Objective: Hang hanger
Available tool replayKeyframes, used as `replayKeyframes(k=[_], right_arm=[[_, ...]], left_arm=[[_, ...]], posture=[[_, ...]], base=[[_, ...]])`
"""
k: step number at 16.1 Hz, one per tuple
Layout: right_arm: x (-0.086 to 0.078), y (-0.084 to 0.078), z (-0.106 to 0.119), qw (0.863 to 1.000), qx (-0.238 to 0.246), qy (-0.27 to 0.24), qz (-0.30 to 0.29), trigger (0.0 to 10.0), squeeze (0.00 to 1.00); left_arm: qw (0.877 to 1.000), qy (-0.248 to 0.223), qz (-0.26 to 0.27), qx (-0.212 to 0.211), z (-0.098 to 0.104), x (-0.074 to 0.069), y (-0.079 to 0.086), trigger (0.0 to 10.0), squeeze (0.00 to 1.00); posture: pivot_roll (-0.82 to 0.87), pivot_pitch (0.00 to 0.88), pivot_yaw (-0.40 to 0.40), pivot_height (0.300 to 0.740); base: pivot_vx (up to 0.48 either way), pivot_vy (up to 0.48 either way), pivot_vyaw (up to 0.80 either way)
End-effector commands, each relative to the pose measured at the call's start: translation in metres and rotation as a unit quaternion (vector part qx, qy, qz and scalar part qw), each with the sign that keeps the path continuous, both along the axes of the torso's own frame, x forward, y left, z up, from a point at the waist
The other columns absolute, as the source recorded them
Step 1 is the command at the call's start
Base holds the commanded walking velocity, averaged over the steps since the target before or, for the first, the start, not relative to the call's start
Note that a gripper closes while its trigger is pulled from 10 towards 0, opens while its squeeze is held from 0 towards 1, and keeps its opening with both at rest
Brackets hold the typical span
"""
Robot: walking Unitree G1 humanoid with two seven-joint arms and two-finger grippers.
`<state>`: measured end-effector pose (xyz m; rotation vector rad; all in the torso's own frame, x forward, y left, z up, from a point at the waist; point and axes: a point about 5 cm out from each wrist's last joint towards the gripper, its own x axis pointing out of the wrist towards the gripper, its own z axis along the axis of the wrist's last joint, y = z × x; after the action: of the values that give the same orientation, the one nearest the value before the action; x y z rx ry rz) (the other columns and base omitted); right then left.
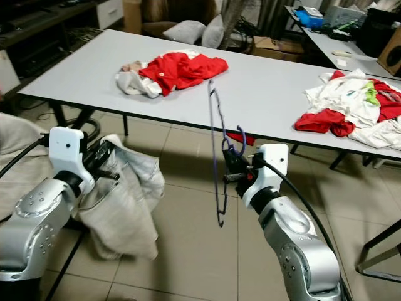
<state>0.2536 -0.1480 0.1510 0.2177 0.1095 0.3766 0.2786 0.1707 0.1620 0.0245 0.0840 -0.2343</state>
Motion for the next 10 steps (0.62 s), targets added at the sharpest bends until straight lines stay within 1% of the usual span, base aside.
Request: replayKeyframes(k=[1, 3, 4, 5, 6, 8, 10], right_arm=[[0.0026, -0.0086, 0.0069, 1.0, -0.003, -0.017, -0.017, 10.0, 0.0], [0.0036, -0.0081, 0.0066, 1.0, -0.001, -0.02, -0.015, 10.0, 0.0], [0.004, -0.009, 0.0049, 1.0, -0.005, -0.021, -0.015, 10.0, 0.0], [0.0044, -0.0102, 0.0031, 1.0, -0.005, -0.019, -0.013, 10.0, 0.0], [0.0048, -0.0104, 0.0022, 1.0, -0.011, -0.02, -0.005, 10.0, 0.0], [0.0065, -0.009, 0.0061, 0.999, -0.012, -0.03, 0.01, 10.0, 0.0], [0.0085, -0.0103, 0.0095, 0.999, -0.018, -0.042, 0.016, 10.0, 0.0]], left_arm=[[0.999, -0.036, -0.014, -0.001, 0.0147, 0.0033, -0.0076, 10.0, 0.0], [0.999, -0.041, -0.006, 0.0, 0.0143, 0.0036, -0.0043, 10.0, 0.0], [0.999, -0.042, -0.003, -0.002, 0.0141, 0.0045, -0.0041, 10.0, 0.0], [0.999, -0.046, -0.003, -0.013, 0.0151, 0.0054, -0.005, 10.0, 0.0], [0.998, -0.053, -0.007, -0.015, 0.0172, 0.0065, -0.0058, 10.0, 0.0], [0.998, -0.059, -0.005, -0.018, 0.0204, 0.0085, -0.0037, 10.0, 0.0], [0.998, -0.061, 0.001, -0.016, 0.0214, 0.0114, -0.0005, 10.0, 0.0]], posture=[[0.06, 0.0, -0.061, 0.74], [0.06, 0.0, -0.08, 0.74], [0.06, 0.0, -0.09, 0.74], [0.06, 0.0, -0.093, 0.74], [0.06, 0.0, -0.099, 0.74], [0.06, 0.0, -0.099, 0.74], [0.06, 0.0, -0.099, 0.74]], base=[[0.0, 0.0, 0.0], [0.0, 0.0, 0.0], [0.247, 0.0, 0.0], [0.266, 0.0, 0.0], [0.289, 0.0, 0.0], [0.349, 0.0, -0.53], [0.368, 0.0, 0.0]])
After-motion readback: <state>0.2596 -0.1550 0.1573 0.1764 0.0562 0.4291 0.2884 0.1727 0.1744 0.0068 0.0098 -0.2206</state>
